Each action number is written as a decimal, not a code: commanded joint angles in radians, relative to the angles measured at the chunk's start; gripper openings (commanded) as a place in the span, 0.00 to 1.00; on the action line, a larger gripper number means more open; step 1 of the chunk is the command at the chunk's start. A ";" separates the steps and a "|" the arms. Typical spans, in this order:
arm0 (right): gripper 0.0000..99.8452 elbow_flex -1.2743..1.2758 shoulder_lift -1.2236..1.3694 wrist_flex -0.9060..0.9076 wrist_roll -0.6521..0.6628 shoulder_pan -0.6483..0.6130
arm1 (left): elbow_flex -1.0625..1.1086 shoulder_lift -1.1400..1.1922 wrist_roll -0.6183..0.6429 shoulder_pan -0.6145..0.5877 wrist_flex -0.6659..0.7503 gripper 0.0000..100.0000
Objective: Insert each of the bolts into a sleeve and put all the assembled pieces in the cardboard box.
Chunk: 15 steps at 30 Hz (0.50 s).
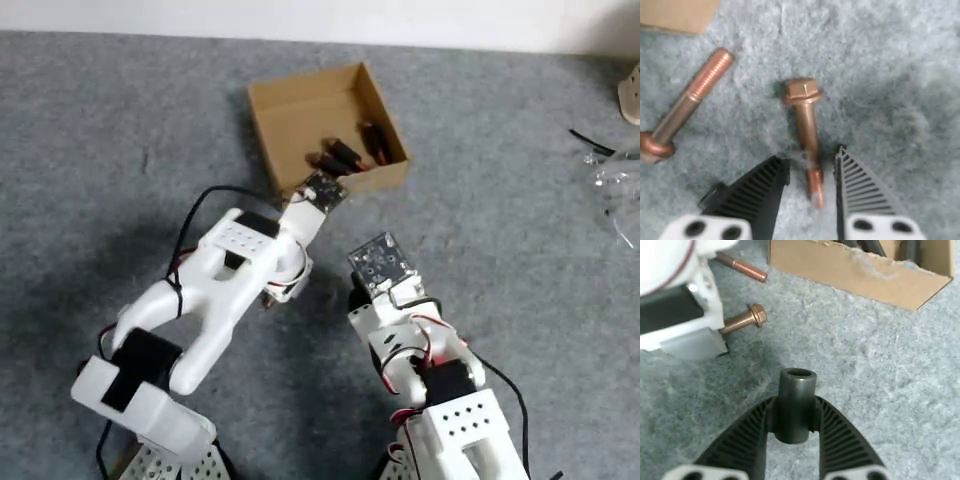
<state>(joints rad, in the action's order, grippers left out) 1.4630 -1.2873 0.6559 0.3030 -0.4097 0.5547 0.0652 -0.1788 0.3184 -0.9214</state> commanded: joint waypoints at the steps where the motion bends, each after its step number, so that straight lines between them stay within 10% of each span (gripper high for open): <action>1: 0.00 -0.008 -0.016 -0.038 -0.006 0.021 | -0.054 0.004 0.005 -0.001 -0.012 0.15; 15: 0.00 -0.012 -0.016 -0.038 -0.006 0.041 | -0.071 0.010 0.005 -0.010 -0.006 0.15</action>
<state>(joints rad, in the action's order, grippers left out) 1.4630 -1.2873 0.6559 0.3030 -0.3821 0.5424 0.0775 -0.1788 0.3184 -0.9244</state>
